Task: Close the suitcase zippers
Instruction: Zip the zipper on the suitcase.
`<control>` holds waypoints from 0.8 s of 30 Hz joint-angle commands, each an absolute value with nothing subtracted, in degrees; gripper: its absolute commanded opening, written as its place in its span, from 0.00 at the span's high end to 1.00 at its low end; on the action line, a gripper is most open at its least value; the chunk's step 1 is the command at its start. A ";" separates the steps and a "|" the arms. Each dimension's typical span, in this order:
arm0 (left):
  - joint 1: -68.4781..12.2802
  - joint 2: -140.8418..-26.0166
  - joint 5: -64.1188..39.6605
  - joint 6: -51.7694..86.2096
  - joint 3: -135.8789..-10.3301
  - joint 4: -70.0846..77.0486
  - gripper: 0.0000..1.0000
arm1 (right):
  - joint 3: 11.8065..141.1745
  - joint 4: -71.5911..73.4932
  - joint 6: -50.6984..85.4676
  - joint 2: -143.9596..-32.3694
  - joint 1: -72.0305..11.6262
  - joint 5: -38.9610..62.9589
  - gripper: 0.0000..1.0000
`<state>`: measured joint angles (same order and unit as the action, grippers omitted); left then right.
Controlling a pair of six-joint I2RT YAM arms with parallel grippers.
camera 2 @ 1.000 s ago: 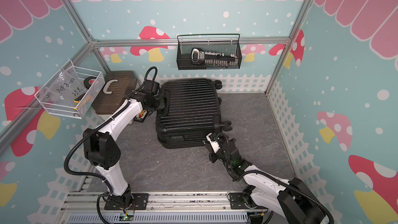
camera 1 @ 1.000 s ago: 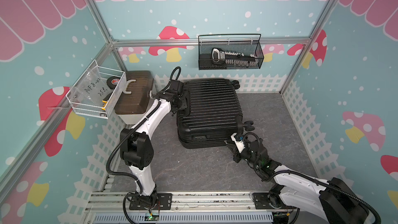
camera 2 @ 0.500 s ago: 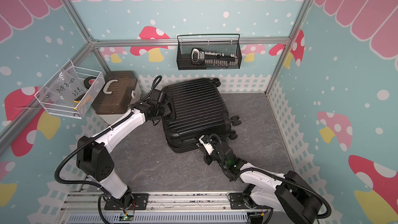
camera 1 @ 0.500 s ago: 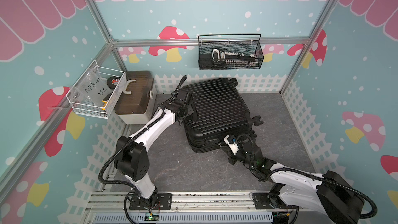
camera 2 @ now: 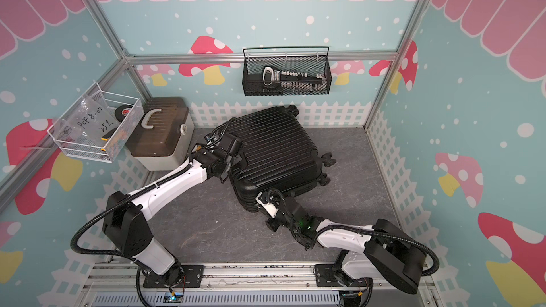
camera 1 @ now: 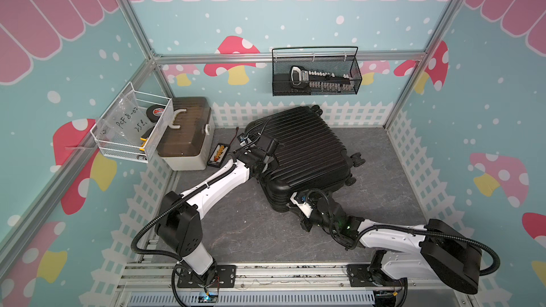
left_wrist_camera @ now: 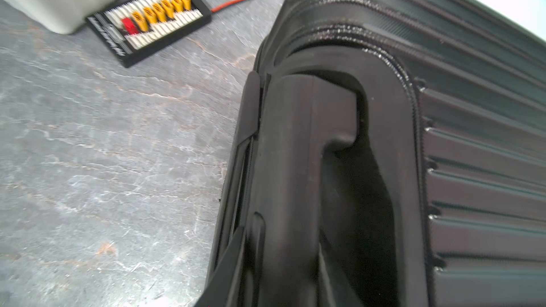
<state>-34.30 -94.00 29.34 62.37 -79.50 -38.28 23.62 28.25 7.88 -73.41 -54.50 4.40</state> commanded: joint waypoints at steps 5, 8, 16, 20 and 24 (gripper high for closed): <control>-37.36 -91.19 27.95 72.85 -78.80 -28.70 0.59 | 23.13 31.15 6.37 -71.53 -56.91 2.91 1.00; -36.26 -90.04 28.04 65.19 -78.32 -29.22 0.46 | 21.44 26.70 6.48 -68.40 -56.70 -1.92 1.00; -31.84 -87.14 19.43 25.00 -78.83 -29.52 0.33 | 18.15 16.18 9.32 -60.00 -51.04 -4.54 1.00; -27.69 -86.11 3.02 4.43 -79.51 -30.99 0.34 | 16.32 12.01 11.44 -55.04 -46.40 -4.47 1.00; -24.83 -86.02 -7.44 -14.88 -81.21 -34.39 0.35 | 14.33 11.43 12.86 -50.98 -42.87 -2.51 1.00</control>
